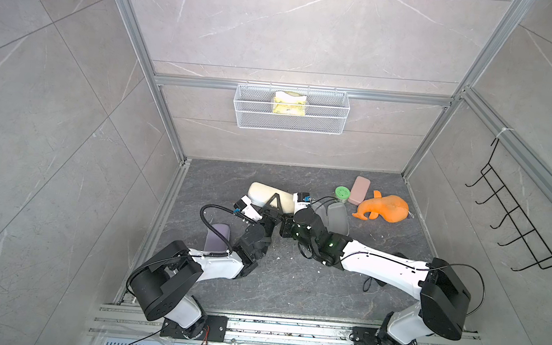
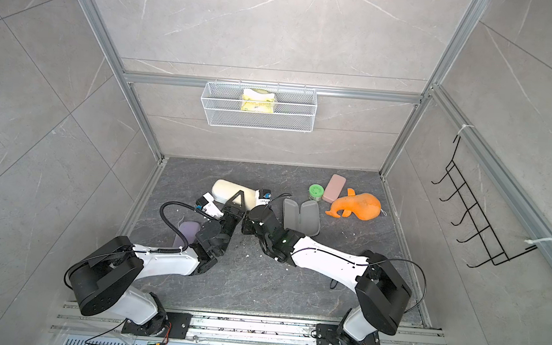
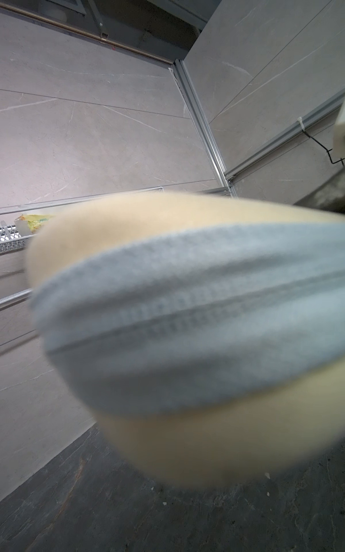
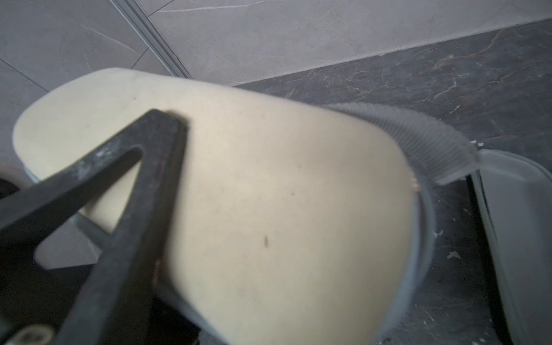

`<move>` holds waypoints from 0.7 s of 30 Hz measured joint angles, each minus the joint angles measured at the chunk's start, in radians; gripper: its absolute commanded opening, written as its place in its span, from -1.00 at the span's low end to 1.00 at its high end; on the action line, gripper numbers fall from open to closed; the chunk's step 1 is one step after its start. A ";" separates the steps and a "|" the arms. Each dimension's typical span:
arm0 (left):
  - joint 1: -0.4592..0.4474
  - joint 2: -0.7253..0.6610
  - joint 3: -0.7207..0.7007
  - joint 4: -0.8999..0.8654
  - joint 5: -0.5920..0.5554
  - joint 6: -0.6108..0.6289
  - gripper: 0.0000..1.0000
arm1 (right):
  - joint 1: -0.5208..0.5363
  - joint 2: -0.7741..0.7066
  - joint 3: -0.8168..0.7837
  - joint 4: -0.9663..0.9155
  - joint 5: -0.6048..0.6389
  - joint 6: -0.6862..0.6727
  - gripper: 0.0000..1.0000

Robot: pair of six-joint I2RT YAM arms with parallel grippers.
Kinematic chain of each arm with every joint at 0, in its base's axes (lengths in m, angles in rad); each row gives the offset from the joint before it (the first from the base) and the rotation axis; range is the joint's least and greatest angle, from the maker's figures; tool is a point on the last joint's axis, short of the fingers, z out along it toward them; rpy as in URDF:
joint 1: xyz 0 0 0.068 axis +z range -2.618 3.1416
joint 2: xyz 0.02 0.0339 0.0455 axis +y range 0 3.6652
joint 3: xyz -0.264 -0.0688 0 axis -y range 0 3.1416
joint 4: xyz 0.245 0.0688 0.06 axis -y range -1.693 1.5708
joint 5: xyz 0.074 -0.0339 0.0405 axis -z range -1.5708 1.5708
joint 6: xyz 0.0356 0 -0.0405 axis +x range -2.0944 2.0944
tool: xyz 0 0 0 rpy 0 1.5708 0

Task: Put umbrellas into zippered umbrella sleeves
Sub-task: Zip the zipper on the umbrella sleeve.

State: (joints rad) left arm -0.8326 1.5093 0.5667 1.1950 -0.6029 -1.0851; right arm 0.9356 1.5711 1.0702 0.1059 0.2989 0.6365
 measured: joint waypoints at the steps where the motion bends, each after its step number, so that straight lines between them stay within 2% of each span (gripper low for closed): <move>1: 0.000 -0.002 0.000 0.000 -0.001 0.003 -0.72 | 0.000 0.000 0.002 -0.002 -0.001 -0.001 -1.00; 7: 0.006 -0.068 -0.006 -0.073 0.008 0.058 -0.76 | -0.004 -0.026 -0.028 0.007 -0.031 -0.010 -1.00; 11: 0.034 -0.171 -0.016 -0.189 0.066 0.094 -0.78 | -0.062 -0.094 -0.112 0.018 -0.093 -0.040 -1.00; 16: 0.080 -0.270 -0.034 -0.335 0.210 0.087 -0.86 | -0.140 -0.117 -0.145 0.032 -0.225 -0.115 -1.00; 21: 0.215 -0.333 0.006 -0.524 0.469 0.022 -0.89 | -0.173 -0.125 -0.143 0.032 -0.344 -0.295 -1.00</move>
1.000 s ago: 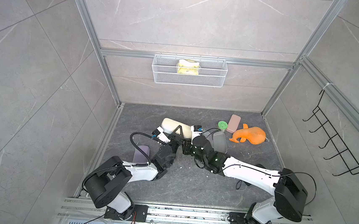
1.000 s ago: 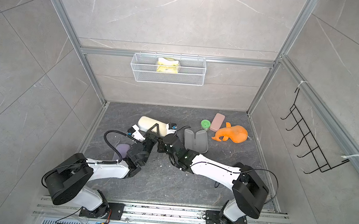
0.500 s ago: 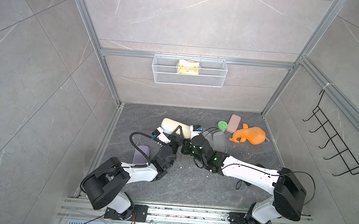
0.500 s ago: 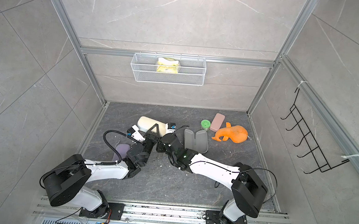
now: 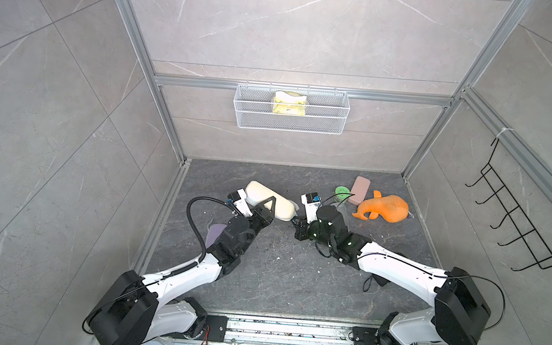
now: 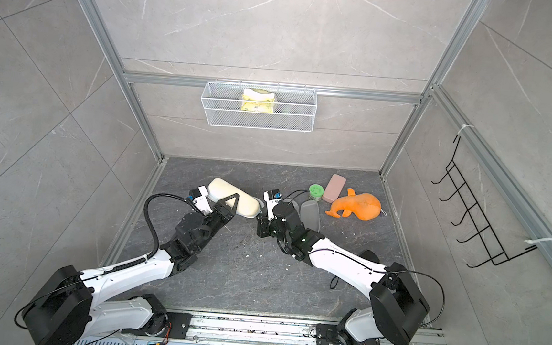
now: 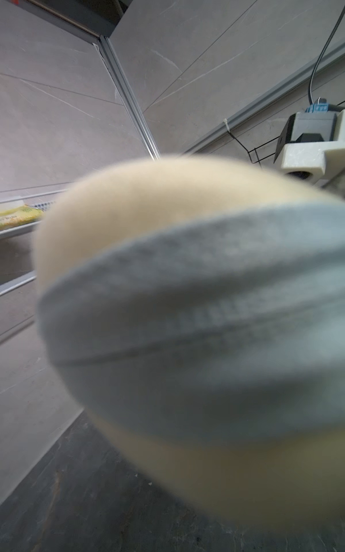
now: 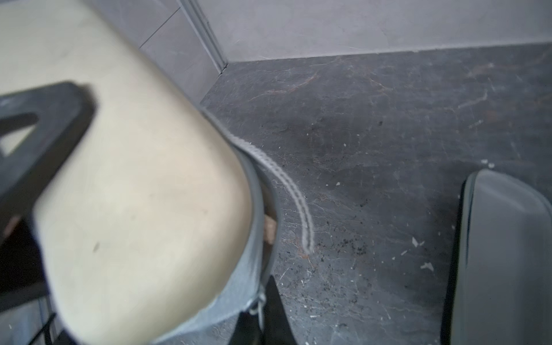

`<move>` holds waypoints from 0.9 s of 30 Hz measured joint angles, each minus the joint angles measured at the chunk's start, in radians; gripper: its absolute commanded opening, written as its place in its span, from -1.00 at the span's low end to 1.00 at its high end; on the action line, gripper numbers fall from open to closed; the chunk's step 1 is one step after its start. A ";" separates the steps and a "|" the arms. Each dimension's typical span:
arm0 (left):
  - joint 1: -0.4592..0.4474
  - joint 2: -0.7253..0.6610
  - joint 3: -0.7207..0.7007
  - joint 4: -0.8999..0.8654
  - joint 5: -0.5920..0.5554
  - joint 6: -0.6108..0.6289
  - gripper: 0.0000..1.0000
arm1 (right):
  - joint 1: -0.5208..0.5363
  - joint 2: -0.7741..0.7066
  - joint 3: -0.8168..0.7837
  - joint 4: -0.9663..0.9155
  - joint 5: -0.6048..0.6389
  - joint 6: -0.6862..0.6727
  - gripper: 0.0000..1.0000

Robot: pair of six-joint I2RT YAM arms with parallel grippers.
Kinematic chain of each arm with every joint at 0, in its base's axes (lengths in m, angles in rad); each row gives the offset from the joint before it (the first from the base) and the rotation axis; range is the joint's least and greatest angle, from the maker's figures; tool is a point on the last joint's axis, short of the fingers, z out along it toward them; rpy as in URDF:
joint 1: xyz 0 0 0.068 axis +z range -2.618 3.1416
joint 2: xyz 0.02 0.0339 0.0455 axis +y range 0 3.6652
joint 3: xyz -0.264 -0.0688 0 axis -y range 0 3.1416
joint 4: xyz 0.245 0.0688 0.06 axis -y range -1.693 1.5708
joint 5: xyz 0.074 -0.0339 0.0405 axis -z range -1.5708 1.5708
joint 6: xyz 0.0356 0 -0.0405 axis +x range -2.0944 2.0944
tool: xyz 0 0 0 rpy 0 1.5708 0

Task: Put umbrellas into zippered umbrella sleeves
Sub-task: Zip the zipper on the umbrella sleeve.

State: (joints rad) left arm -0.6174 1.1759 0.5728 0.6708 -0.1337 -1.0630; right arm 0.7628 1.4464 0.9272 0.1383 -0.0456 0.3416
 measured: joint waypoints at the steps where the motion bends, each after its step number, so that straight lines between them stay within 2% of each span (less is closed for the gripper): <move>1: 0.038 -0.001 0.018 -0.037 0.070 -0.013 -0.89 | -0.004 -0.004 0.001 0.001 -0.019 -0.050 -1.00; 5: 0.158 0.007 0.097 -0.155 0.332 -0.044 -0.89 | -0.021 -0.026 0.003 0.008 -0.084 -0.199 -1.00; 9: 0.212 0.054 0.154 -0.185 0.516 -0.057 -0.93 | -0.065 -0.030 0.022 -0.003 -0.129 -0.280 -1.00; 12: 0.222 0.083 0.171 -0.196 0.600 -0.061 -1.00 | -0.086 -0.018 0.048 -0.044 -0.127 -0.320 -1.00; 20: 0.243 0.132 0.200 -0.236 0.722 -0.041 -1.00 | -0.098 0.004 0.087 -0.127 -0.105 -0.431 -1.00; 21: 0.245 0.145 0.206 -0.233 0.743 -0.039 -1.00 | -0.101 0.005 0.089 -0.132 -0.105 -0.442 -0.92; 23: 0.248 0.168 0.213 -0.225 0.778 -0.031 -1.00 | -0.105 0.005 0.093 -0.150 -0.102 -0.452 -0.45; 24: 0.252 0.175 0.214 -0.231 0.803 -0.020 -1.00 | -0.110 0.005 0.101 -0.161 -0.092 -0.453 -0.28; 27: 0.265 0.194 0.213 -0.286 0.870 0.014 -1.00 | -0.150 0.005 0.165 -0.212 -0.027 -0.441 -0.02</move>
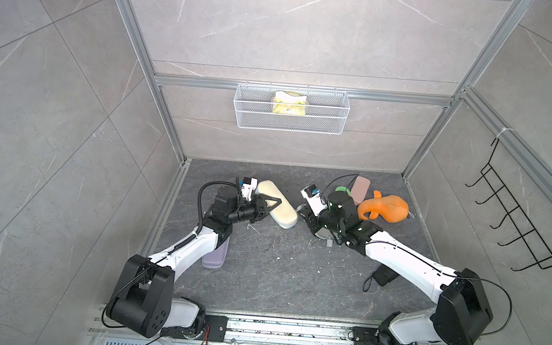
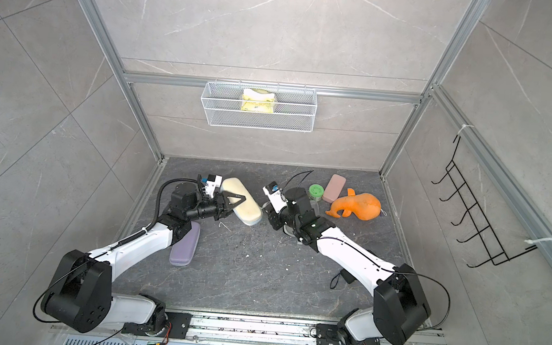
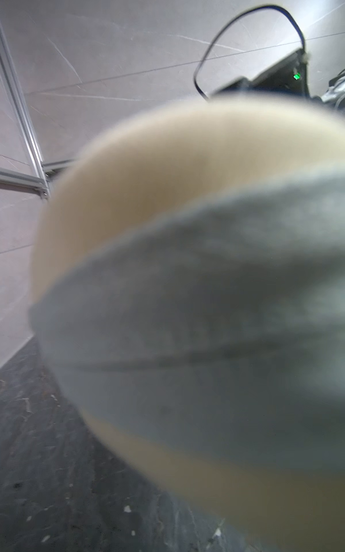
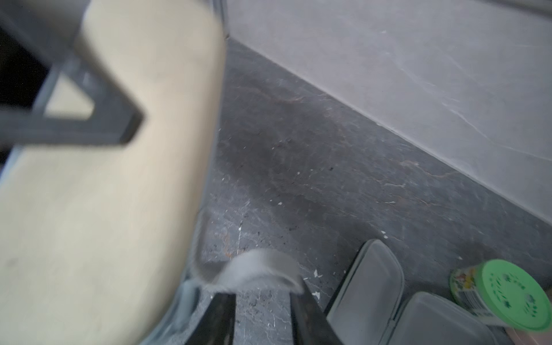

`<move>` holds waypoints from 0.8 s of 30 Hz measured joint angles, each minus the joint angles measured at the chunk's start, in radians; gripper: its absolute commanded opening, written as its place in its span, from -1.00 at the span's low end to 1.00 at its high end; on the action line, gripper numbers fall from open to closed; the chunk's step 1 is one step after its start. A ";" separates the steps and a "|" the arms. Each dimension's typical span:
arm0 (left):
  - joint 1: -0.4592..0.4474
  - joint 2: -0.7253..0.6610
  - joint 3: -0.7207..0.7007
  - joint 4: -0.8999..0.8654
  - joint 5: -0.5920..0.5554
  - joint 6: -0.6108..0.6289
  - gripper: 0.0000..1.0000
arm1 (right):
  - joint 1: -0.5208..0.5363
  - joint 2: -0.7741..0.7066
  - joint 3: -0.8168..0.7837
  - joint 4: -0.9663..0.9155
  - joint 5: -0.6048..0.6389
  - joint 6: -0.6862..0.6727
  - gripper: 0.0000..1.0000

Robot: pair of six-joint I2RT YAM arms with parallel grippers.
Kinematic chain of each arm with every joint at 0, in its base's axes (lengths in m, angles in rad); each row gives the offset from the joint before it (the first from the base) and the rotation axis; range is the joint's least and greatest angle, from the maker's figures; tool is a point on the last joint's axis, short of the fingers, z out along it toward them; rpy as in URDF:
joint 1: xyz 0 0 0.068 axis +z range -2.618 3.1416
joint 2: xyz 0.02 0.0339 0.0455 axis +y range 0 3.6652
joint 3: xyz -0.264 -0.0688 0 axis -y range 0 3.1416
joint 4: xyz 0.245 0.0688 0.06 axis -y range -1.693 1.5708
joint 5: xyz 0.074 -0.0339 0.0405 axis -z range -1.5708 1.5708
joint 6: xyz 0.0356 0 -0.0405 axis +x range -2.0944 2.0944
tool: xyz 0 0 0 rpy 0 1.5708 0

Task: Put umbrellas into zippered umbrella sleeves
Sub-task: Zip the zipper on the umbrella sleeve, then place the umbrella sleeve at the center of the board.

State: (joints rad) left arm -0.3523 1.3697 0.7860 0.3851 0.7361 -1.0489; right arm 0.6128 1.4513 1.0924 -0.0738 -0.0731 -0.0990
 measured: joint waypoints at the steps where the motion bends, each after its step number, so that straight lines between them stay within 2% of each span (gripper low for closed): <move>1: 0.005 0.007 0.000 -0.019 0.018 0.014 -1.00 | -0.013 0.000 0.028 -0.027 0.026 0.012 0.04; 4: 0.027 0.019 0.000 -0.060 0.054 0.058 -1.00 | -0.058 -0.016 0.069 -0.100 0.044 0.067 0.19; 7: 0.039 0.039 0.000 -0.077 0.064 0.114 -0.92 | -0.115 -0.053 0.054 -0.163 -0.047 0.151 0.40; 11: 0.037 0.125 0.001 -0.104 0.067 0.198 -0.86 | -0.124 -0.037 0.041 -0.171 -0.235 0.303 0.42; 16: 0.000 0.302 0.001 -0.141 0.047 0.242 -0.73 | -0.112 0.072 -0.005 -0.138 -0.346 0.475 0.40; 19: -0.028 0.366 0.001 -0.194 0.041 0.260 -0.31 | -0.101 0.157 -0.006 -0.143 -0.358 0.549 0.41; 24: -0.042 0.380 0.042 -0.373 -0.003 0.333 0.36 | -0.048 0.285 0.023 -0.171 -0.348 0.615 0.44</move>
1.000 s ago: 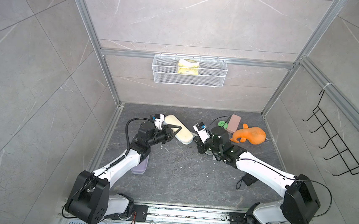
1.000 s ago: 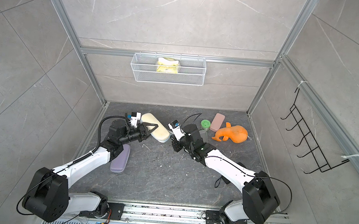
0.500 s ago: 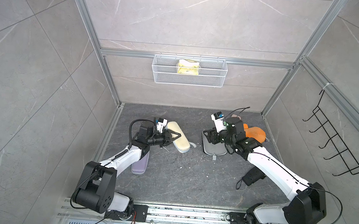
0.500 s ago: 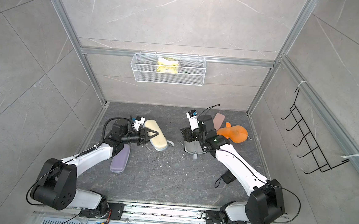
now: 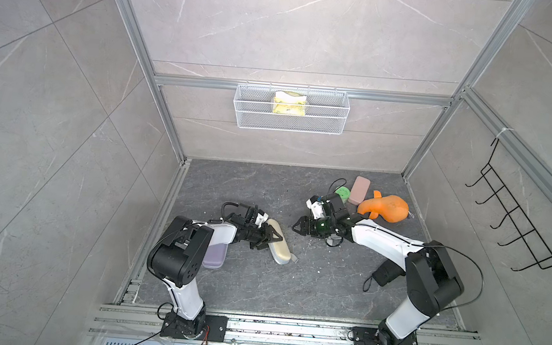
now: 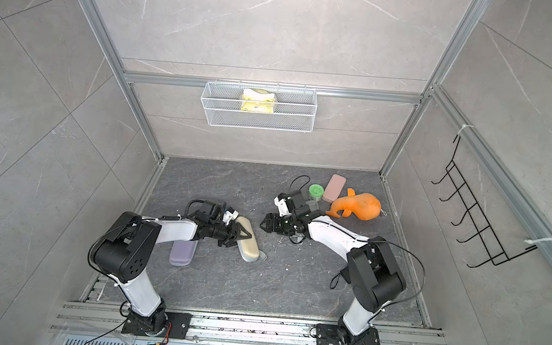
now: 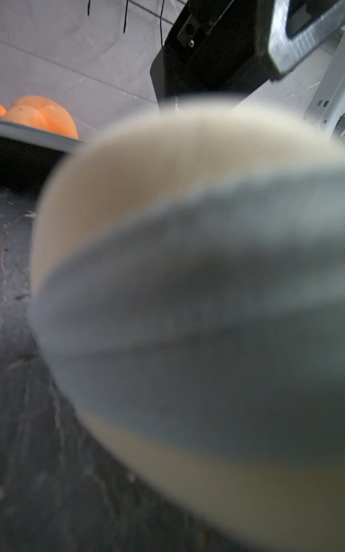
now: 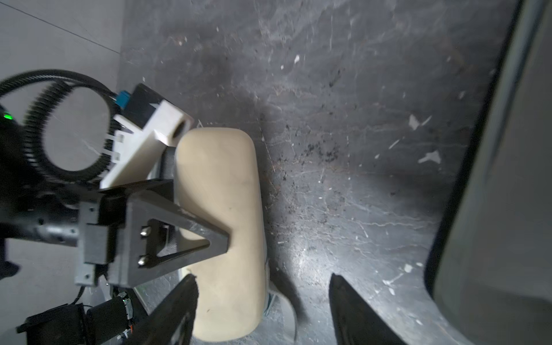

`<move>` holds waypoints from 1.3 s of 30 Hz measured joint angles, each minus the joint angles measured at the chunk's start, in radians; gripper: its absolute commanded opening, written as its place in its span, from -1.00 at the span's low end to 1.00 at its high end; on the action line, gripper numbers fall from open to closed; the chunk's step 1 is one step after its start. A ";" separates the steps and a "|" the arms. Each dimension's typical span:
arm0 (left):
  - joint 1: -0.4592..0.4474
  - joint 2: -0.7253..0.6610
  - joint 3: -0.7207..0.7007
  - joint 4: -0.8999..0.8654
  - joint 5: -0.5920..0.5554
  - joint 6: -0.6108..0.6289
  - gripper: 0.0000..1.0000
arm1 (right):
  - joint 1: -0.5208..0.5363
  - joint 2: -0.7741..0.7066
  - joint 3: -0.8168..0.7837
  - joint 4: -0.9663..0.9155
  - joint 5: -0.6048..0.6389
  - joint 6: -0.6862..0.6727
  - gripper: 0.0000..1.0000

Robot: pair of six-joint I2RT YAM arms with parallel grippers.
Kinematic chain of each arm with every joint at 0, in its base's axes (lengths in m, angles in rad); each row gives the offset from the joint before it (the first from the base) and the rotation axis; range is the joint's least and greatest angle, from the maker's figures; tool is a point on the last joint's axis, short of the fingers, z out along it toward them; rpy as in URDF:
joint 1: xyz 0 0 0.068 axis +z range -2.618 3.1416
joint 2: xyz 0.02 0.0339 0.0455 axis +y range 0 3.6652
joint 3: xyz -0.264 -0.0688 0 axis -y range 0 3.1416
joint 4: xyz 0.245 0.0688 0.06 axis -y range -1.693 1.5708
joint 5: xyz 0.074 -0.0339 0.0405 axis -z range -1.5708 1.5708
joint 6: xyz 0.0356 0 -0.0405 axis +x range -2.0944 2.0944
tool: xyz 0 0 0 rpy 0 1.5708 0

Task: Put umbrellas into zippered umbrella sleeves
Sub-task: Place the umbrella sleeve at the center of the board, then adjust the umbrella sleeve at the center of the board.

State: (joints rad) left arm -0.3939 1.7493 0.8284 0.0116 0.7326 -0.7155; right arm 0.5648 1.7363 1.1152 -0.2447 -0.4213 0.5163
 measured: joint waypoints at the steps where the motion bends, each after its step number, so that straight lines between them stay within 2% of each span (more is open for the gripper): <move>1: 0.003 0.000 0.017 -0.039 -0.018 0.019 0.52 | 0.013 0.023 0.009 -0.002 0.006 0.006 0.44; 2: 0.008 -0.002 0.030 -0.068 -0.034 0.037 0.60 | 0.027 0.043 0.018 -0.007 0.010 0.008 0.45; 8: 0.039 -0.080 0.044 -0.226 -0.138 0.081 0.69 | 0.103 0.151 0.088 -0.036 0.020 0.008 0.51; 11: 0.057 -0.150 0.044 -0.270 -0.172 0.089 0.69 | 0.137 0.191 0.107 -0.023 0.008 0.038 0.51; 18: 0.117 -0.306 0.043 -0.308 -0.229 0.097 0.61 | 0.243 0.253 0.130 0.081 -0.017 0.197 0.46; 21: 0.135 -0.324 0.039 -0.320 -0.238 0.104 0.53 | 0.298 0.290 0.167 0.120 -0.004 0.271 0.40; 25: 0.153 -0.324 0.010 -0.329 -0.252 0.111 0.52 | 0.351 0.340 0.240 0.114 0.012 0.311 0.38; 29: 0.164 -0.333 -0.006 -0.341 -0.263 0.112 0.53 | 0.360 0.356 0.290 0.056 0.039 0.280 0.38; 33: 0.164 -0.357 -0.006 -0.345 -0.270 0.114 0.56 | 0.346 0.353 0.327 -0.026 0.046 0.192 0.46; 36: 0.164 -0.383 -0.006 -0.357 -0.291 0.115 0.59 | 0.303 0.307 0.317 -0.102 0.045 0.118 0.49; 39: 0.163 -0.431 -0.006 -0.371 -0.332 0.115 0.60 | 0.214 0.196 0.304 -0.214 0.124 0.026 0.51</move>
State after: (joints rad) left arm -0.2310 1.3182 0.8223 -0.3592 0.4011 -0.6006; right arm 0.7788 1.9324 1.4193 -0.4591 -0.2970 0.5419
